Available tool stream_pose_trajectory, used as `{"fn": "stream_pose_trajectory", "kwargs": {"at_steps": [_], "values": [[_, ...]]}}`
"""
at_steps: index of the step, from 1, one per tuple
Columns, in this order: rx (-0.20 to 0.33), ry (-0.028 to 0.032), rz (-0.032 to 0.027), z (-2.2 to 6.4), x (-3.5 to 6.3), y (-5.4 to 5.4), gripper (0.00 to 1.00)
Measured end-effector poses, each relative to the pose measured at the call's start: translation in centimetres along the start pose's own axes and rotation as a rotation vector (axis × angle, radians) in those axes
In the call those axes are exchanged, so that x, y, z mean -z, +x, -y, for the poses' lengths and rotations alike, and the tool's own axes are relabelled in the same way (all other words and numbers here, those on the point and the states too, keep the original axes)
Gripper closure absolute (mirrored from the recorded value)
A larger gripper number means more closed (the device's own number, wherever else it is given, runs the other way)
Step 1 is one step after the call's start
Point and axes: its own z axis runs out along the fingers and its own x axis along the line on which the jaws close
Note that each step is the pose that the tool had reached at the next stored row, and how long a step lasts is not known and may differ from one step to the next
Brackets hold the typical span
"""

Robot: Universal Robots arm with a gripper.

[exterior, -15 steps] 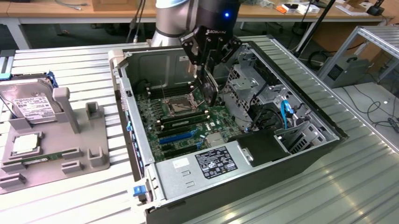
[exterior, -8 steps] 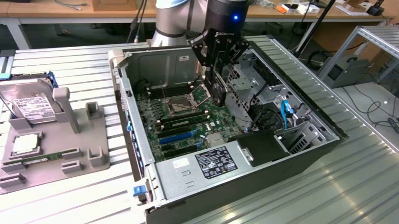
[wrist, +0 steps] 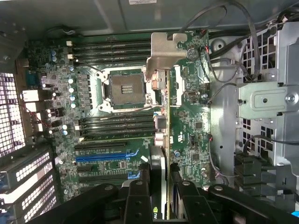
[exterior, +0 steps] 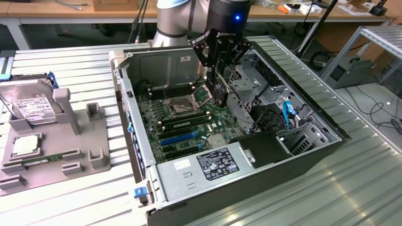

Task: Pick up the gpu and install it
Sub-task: 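Insert the gpu into the slot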

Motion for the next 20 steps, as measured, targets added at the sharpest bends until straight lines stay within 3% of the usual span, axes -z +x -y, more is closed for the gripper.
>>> {"fn": "stream_pose_trajectory", "kwargs": {"at_steps": [6, 20], "values": [[0.005, -0.0002, 0.0004, 0.00, 0.00, 0.00, 0.73], [0.088, -0.0026, 0.0066, 0.00, 0.00, 0.00, 0.73]]}}
